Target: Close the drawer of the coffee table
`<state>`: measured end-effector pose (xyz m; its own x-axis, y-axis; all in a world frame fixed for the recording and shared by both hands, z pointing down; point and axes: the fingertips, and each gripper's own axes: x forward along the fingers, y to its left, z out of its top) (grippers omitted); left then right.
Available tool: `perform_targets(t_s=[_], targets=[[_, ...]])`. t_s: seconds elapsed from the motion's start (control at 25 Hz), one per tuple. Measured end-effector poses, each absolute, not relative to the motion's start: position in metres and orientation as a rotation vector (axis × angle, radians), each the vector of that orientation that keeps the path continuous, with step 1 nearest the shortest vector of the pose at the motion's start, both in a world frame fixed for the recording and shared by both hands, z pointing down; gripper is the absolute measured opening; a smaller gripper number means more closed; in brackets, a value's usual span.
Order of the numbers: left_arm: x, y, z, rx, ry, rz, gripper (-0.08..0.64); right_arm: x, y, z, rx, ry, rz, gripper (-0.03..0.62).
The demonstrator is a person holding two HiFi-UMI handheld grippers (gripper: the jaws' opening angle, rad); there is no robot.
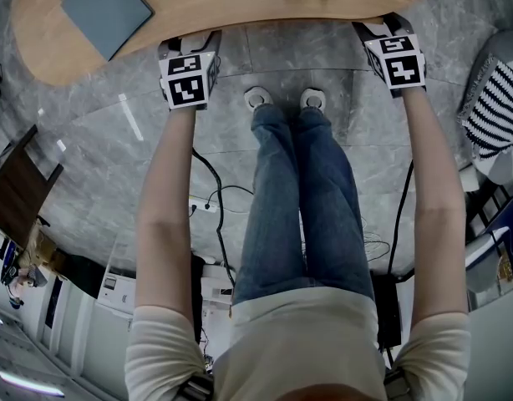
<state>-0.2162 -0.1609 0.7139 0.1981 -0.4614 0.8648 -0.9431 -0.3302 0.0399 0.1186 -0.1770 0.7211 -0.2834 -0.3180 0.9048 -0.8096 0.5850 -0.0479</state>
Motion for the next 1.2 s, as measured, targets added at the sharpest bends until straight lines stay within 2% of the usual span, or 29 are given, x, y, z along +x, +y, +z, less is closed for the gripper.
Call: perform_targets(t_s=[0.44, 0.92, 1.08, 1.2], targets=[[-0.222, -0.161, 0.724, 1.802, -1.339, 1.021, 0.308, 0.118, -0.185, 0.723, 0.921, -1.833, 0.653, 0.235], [-0.224, -0.157, 0.707, 1.649, -1.496, 0.797, 0.287, 0.122, -0.183, 0.710, 1.097, -1.822, 0.627, 0.242], [-0.221, -0.151, 0.692, 1.673, -1.523, 0.725, 0.257, 0.125, -0.175, 0.700, 1.174, -1.841, 0.657, 0.221], [-0.213, -0.142, 0.681, 1.687, -1.534, 0.664, 0.181, 0.125, -0.166, 0.690, 1.220, -1.860, 0.682, 0.219]])
